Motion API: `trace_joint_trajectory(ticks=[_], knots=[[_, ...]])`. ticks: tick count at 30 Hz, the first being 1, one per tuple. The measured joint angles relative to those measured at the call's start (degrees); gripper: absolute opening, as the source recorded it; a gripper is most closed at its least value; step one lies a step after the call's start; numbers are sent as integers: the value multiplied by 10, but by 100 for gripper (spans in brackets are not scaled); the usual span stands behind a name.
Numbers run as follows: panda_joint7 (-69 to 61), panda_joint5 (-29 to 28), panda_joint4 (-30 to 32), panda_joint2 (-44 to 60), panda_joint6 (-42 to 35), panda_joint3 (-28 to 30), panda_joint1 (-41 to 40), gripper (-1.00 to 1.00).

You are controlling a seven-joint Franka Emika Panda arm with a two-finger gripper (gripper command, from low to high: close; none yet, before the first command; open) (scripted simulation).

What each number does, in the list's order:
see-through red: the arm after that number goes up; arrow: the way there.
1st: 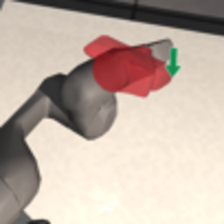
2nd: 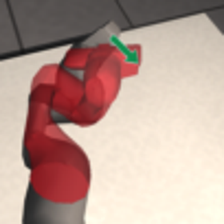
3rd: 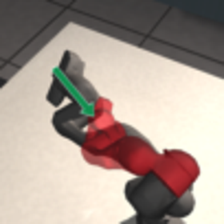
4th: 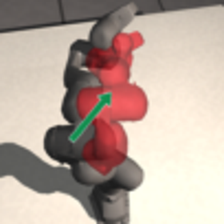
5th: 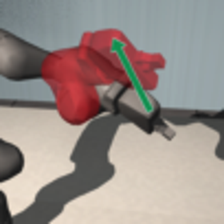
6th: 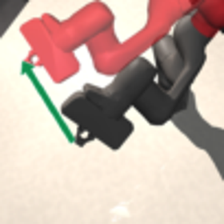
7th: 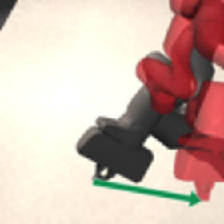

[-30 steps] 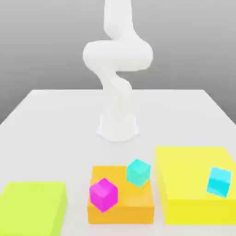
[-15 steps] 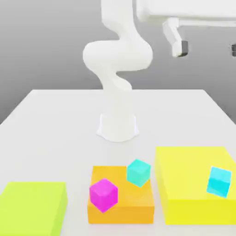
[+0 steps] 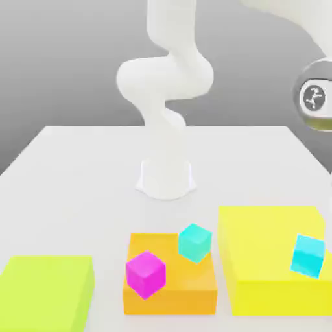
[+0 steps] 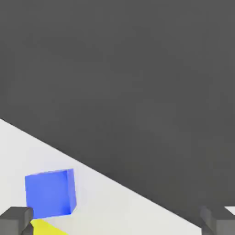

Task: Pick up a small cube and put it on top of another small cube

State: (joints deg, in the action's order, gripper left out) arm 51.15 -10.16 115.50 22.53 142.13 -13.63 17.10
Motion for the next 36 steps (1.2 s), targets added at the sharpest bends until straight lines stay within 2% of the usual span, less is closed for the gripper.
trace_joint_trajectory(ticks=[3, 7, 8, 15, 21, 29, 34, 36], knots=[[8, -14, -15, 63, 9, -2, 25, 0], [21, -34, -36, 146, 57, 16, 49, 0], [23, -38, -39, 160, 67, 20, 53, -100], [22, -37, -39, 160, 67, 21, 53, -100], [-15, -8, -19, 53, 9, 9, 21, -100], [-101, 51, 76, -116, -39, -3, -26, -100], [-145, 88, 156, -221, -74, -8, -30, -100], [-149, 101, 188, -228, -72, -13, -27, -100]])
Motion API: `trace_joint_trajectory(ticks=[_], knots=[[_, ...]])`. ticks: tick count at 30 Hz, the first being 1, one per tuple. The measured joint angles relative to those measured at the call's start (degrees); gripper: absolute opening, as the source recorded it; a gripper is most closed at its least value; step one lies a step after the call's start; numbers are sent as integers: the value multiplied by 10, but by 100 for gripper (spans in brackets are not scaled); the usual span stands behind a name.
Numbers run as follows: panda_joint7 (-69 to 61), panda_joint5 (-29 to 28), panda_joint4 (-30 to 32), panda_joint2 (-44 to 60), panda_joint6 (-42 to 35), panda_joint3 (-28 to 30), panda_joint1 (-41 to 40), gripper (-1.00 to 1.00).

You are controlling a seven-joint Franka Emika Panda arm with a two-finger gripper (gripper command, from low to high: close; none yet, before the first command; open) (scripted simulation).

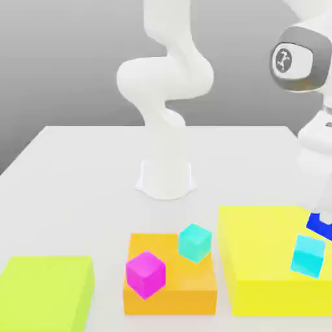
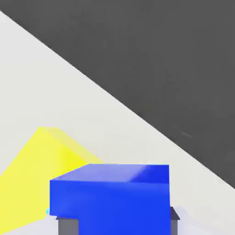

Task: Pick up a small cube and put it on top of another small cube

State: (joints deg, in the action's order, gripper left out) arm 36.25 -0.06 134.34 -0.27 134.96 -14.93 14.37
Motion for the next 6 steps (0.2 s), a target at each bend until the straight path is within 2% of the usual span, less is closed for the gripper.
trace_joint_trajectory(ticks=[3, 4, 6], knots=[[14, -16, 25, 44, 59, -6, 7, -100], [18, -21, 29, 56, 74, -6, 8, 100], [17, -21, 29, 56, 74, -6, 8, 100]])
